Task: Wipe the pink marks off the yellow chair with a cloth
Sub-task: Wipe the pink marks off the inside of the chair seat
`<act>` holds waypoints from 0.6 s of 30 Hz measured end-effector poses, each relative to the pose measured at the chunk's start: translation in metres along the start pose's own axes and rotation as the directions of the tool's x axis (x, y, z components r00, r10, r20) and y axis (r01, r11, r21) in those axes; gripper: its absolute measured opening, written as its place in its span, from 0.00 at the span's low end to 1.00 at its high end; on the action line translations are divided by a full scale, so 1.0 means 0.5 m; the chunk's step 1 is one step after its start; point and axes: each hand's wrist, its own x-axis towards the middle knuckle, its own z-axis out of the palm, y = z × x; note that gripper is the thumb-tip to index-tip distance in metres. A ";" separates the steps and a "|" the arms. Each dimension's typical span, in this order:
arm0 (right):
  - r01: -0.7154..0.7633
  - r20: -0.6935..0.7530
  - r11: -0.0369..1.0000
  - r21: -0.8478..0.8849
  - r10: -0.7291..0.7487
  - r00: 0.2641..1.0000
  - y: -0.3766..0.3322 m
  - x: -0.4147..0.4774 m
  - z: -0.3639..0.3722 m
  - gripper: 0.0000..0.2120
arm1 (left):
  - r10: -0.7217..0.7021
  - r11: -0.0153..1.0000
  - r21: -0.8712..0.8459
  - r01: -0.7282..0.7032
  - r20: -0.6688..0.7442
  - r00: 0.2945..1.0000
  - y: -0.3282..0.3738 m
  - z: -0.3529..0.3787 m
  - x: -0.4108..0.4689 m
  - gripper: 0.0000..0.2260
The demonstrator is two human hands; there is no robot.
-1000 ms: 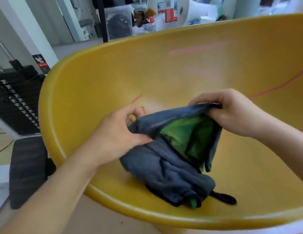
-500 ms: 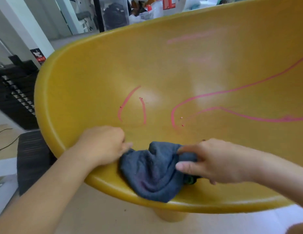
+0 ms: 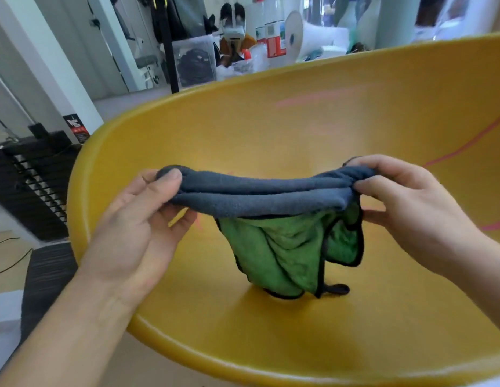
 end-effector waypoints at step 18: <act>0.178 0.297 0.679 -0.712 0.062 0.953 0.018 0.025 -0.013 0.16 | 0.091 0.550 0.820 -0.159 0.130 0.987 -0.009 -0.020 0.046 0.20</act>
